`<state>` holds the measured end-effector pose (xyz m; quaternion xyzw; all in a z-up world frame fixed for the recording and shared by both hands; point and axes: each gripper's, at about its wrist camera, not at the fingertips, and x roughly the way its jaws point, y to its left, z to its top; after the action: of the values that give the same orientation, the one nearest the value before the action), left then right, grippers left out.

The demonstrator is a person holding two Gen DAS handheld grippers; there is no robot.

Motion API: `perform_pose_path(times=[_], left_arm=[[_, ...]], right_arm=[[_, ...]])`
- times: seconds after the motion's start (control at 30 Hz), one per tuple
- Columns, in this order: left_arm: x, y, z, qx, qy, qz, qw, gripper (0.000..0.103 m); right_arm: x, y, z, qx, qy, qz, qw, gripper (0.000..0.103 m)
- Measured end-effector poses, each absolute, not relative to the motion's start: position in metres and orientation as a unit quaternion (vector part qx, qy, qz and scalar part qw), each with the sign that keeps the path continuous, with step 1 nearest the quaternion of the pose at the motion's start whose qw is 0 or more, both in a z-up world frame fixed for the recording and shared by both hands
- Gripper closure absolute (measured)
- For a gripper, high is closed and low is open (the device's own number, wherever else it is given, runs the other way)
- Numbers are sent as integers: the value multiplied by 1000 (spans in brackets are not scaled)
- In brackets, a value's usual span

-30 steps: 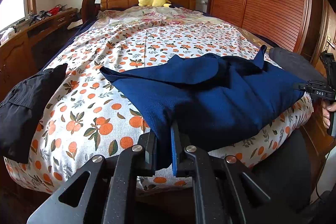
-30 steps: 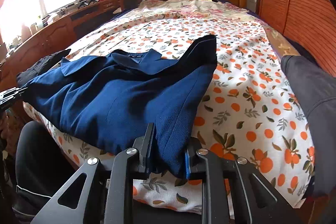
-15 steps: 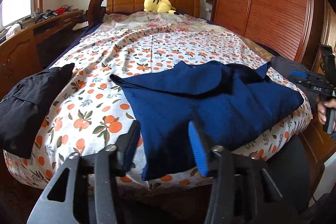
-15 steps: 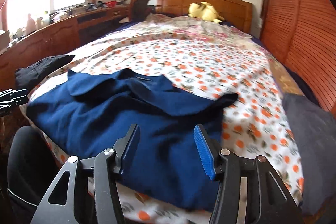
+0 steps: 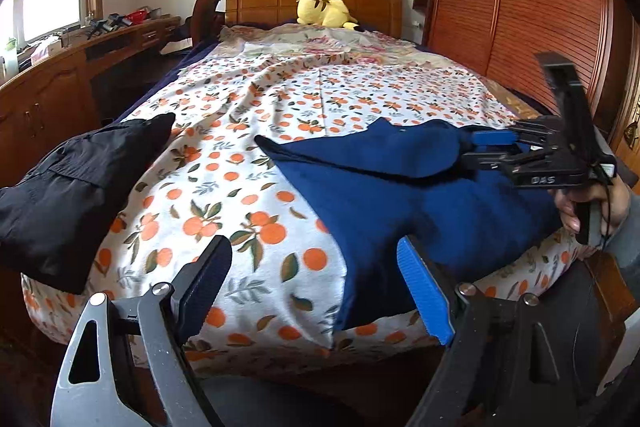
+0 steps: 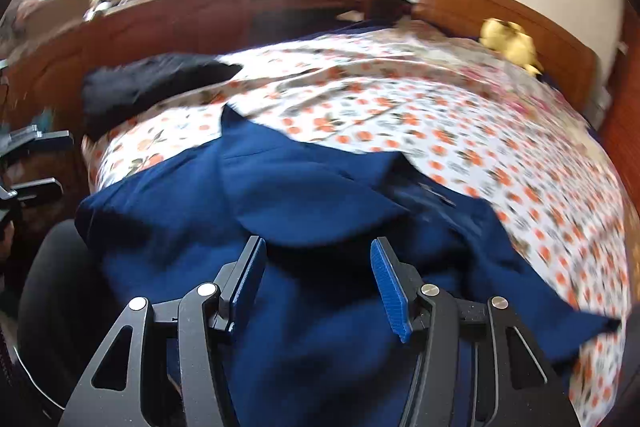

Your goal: Fold large clothes

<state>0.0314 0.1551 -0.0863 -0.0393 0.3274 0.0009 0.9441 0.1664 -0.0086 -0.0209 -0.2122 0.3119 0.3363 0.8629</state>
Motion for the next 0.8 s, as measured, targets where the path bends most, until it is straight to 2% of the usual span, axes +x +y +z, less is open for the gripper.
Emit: perform_pose_path(times=[0.33,0.37,0.4,0.43,0.8], left_arm=[[27,174,-93,-50,331,14,942,18],[28,174,-93,-50,331,14,942,18],[28,174,-93,-50,330,13,943,18],[28,173,-92,-51,329,12,943,18],[33,162,-81,-37,322,-2,946,18]], right_arm=[[202,65,-55,-319,364,327,812,47],[207,69,-56,-332,360,321,811,56],[214,70,-54,-339,356,313,813,70],[221,72,-53,-344,355,303,815,98],[271,68,-8,-258,314,252,878,101]])
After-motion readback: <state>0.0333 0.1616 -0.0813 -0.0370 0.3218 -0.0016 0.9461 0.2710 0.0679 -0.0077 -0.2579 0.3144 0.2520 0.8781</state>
